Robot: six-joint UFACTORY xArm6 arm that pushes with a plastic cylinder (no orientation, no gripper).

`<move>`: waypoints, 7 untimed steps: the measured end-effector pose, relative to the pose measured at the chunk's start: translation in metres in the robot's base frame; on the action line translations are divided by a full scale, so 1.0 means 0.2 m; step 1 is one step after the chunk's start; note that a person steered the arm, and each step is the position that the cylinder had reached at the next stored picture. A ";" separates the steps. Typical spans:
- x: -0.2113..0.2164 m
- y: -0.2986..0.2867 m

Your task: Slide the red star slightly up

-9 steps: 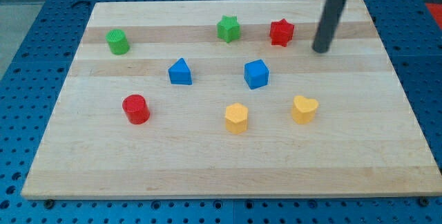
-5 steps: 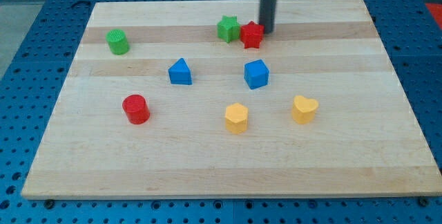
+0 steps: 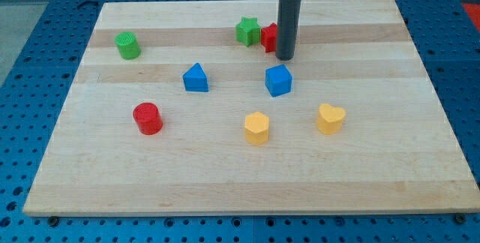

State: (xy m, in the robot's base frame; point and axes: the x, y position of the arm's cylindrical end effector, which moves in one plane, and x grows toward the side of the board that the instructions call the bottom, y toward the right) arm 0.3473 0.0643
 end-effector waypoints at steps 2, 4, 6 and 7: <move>-0.06 0.00; -0.13 0.00; -0.18 0.02; 0.07 0.04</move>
